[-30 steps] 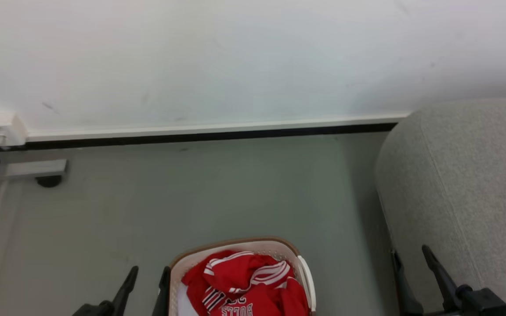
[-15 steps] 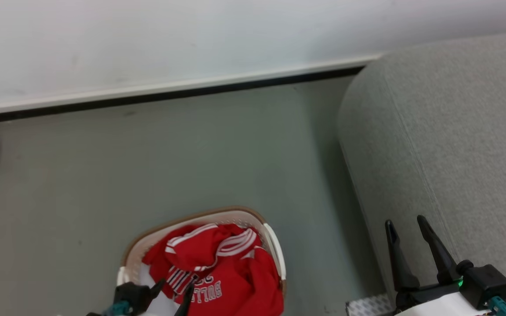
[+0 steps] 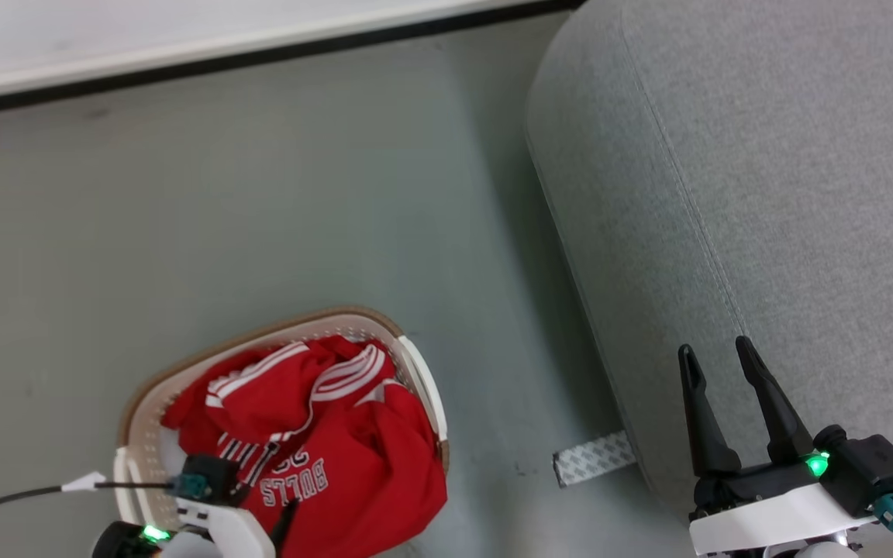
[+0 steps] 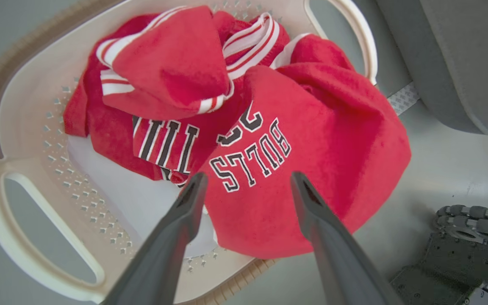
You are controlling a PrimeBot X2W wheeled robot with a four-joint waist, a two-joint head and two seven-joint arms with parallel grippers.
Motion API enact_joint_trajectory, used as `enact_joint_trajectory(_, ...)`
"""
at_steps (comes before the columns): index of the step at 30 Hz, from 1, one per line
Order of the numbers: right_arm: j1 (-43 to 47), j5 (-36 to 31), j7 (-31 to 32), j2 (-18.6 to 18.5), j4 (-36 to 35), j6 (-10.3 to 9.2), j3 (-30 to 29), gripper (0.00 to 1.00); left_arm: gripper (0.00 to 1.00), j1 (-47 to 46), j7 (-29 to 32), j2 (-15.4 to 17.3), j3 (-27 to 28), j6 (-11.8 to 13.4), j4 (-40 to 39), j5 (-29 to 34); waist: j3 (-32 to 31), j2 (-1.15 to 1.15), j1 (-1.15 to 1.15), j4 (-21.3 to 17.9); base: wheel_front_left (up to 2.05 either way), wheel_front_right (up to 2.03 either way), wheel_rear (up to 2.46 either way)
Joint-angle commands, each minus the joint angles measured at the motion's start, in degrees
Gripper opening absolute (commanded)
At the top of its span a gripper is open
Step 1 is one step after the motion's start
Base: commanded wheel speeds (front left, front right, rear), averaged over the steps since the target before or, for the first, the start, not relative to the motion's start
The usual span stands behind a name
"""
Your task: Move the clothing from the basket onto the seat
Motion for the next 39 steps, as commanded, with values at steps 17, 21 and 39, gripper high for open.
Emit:
enact_joint_trajectory(17,-3.3,1.8,0.0,-0.2,-2.4,-0.12,1.7,1.0,1.0,-6.2,3.4,6.2,-10.8,0.1,0.9,-10.7,7.9,0.0,-0.02,-3.1,0.0,0.0,0.0)
enact_joint_trajectory(21,-3.1,1.4,0.0,-0.2,-2.6,-0.12,1.5,1.0,0.0,-7.2,2.7,6.5,-14.1,0.1,-0.6,-13.8,8.5,0.0,-0.02,-2.8,0.0,0.0,0.0)
enact_joint_trajectory(39,1.8,-2.5,0.0,-0.2,2.1,-0.12,0.3,1.0,0.0,-6.0,-7.2,1.6,-22.4,0.1,-5.8,-20.8,-10.6,0.0,-0.02,6.6,0.0,0.0,0.0)
